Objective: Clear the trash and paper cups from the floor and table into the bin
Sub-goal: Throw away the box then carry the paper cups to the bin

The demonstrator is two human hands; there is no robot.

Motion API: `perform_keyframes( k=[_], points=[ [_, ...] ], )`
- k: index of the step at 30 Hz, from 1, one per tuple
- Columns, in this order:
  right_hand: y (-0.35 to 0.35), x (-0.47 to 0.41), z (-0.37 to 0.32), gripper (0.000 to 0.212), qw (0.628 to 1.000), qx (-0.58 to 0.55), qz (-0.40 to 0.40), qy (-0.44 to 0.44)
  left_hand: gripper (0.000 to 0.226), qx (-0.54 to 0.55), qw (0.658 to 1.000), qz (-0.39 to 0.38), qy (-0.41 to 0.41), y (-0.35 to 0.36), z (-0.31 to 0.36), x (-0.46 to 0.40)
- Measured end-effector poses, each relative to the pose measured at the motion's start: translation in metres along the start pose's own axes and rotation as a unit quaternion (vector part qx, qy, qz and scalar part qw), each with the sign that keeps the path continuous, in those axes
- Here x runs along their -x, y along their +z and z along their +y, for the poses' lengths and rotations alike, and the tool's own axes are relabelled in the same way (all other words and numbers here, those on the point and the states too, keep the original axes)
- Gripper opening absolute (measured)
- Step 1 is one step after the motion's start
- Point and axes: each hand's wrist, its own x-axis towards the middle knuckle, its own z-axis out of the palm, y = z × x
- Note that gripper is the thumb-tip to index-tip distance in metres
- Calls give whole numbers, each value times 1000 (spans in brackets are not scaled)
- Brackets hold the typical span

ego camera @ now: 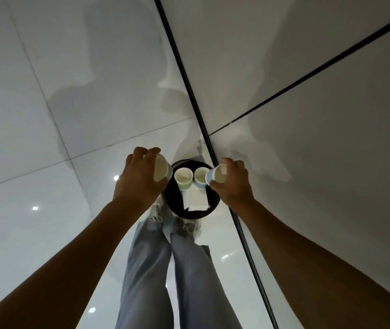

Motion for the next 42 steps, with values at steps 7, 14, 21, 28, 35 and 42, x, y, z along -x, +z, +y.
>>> perform_keyframes(
  k=[7, 14, 21, 28, 35, 42],
  points=[
    [63, -84, 37, 65, 1000, 3, -3, 3, 71, -1, 999, 10, 44, 62, -37, -56],
    [107, -123, 65, 72, 987, 118, -107, -7, 72, 15, 999, -7, 51, 94, -50, -91],
    [112, -128, 79, 89, 978, 131, -152, -61, 74, 37, 995, -50, 82, 115, -32, -105],
    [77, -104, 88, 86, 994, 32, -97, -24, 72, 56, 989, -84, 109, 134, 3, -126],
    [74, -92, 103, 84, 997, -14, -76, 8, 74, 14, 977, -147, 155, 181, 18, -139],
    [91, -87, 120, 81, 997, -46, -61, 14, 70, -88, 959, -203, 177, 223, 7, -148]
  ],
)
